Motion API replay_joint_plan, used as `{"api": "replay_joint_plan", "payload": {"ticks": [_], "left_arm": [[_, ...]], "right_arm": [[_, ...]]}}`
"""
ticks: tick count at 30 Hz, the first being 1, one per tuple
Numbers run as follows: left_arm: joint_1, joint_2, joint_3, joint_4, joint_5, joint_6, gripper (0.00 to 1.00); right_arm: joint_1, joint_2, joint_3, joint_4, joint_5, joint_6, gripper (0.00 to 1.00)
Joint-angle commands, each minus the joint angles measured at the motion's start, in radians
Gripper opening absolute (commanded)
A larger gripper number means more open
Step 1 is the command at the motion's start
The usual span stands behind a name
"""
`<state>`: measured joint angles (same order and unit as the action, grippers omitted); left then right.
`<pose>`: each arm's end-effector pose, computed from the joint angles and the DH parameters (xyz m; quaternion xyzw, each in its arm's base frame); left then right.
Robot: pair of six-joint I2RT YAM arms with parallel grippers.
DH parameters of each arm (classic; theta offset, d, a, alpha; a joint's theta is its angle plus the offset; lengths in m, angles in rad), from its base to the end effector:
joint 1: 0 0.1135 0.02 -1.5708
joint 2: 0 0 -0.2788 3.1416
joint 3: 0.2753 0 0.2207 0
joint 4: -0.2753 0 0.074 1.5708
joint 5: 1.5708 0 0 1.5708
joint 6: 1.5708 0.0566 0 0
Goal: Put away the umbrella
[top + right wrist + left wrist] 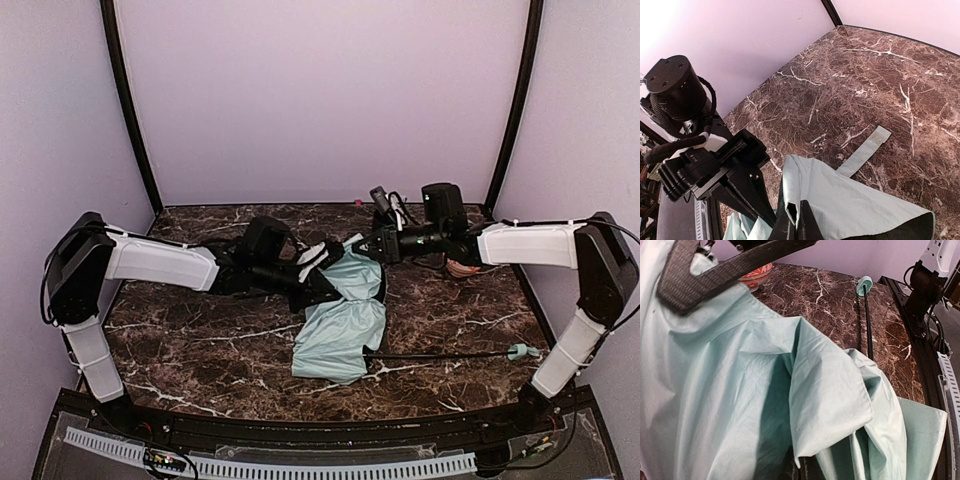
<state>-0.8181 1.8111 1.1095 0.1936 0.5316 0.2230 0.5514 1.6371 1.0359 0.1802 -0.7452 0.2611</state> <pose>0.2488 -0.3076 0.2333 0.5292 0.6554 -0.3599 0.4011 0.2806 0.2177 0.2738 -0.3089 0.7448 0.4808 0.3445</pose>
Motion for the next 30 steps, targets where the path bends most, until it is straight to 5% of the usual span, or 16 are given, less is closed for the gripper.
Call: {"api": "replay_joint_plan", "payload": {"ticks": [1,18,25,30], "left_arm": [[-0.048,-0.041,0.022,0.023,-0.003,0.050,0.00],[-0.173,-0.122,0.021,-0.014,0.039,0.125,0.00],[-0.171,-0.098,0.021,-0.006,-0.155,0.094,0.00],[-0.171,-0.097,0.015,0.009,-0.169,0.092,0.00]], "right_arm": [[-0.002,0.042,0.016,0.111,-0.003,0.061,0.01],[-0.034,0.211,0.111,0.240,0.136,0.303,0.02],[-0.037,0.108,0.182,-0.059,0.255,0.139,0.41],[-0.038,-0.032,0.208,-0.353,0.395,0.007,0.53]]}}
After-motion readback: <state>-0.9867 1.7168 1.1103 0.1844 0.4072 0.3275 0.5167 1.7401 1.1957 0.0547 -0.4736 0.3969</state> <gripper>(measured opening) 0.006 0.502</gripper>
